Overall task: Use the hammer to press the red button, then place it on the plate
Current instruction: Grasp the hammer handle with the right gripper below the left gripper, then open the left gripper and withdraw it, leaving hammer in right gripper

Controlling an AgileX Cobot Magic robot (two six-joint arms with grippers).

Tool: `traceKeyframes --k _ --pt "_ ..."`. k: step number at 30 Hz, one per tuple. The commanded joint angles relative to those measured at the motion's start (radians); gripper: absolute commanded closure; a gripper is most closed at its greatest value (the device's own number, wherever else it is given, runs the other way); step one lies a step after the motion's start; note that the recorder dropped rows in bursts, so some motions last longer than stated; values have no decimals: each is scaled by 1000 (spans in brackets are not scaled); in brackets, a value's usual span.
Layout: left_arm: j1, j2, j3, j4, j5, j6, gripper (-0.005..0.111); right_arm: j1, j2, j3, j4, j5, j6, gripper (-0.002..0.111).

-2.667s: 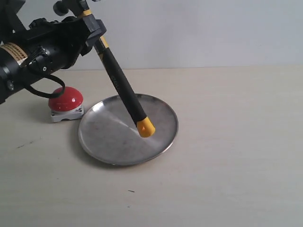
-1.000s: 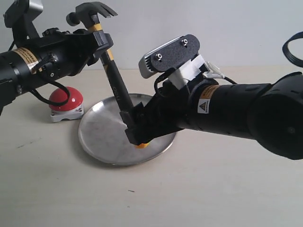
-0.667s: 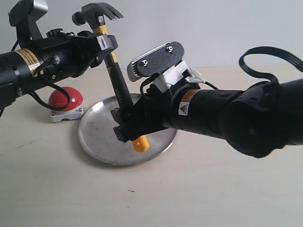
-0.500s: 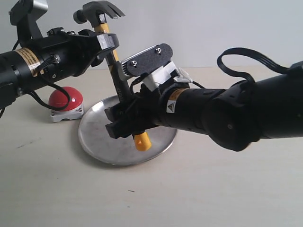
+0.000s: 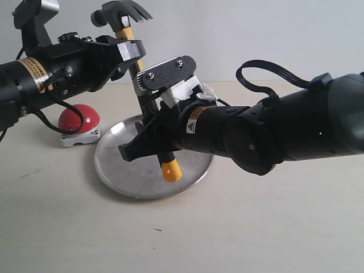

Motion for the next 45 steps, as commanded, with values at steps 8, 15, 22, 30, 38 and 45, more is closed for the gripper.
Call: traceKeyframes --k 8,15,22,30,38,45 --pt "1 -13 -17 -5 -86 61 89 3 -2 -6 -12 16 -9 108" --pt "1 -21 -17 -61 -77 127 54 3 -43 -6 -12 32 13 108" --pt "13 -84 -15 -104 33 274 54 1 -97 -6 -12 85 13 108" --pt "66 -254 -13 -99 334 347 55 1 -112 -6 -12 92 13 108" --pt "71 -460 69 -78 500 482 106 1 -112 -6 -12 98 13 108" --pt "71 -763 314 -78 289 599 107 1 -112 -6 -12 162 18 108"
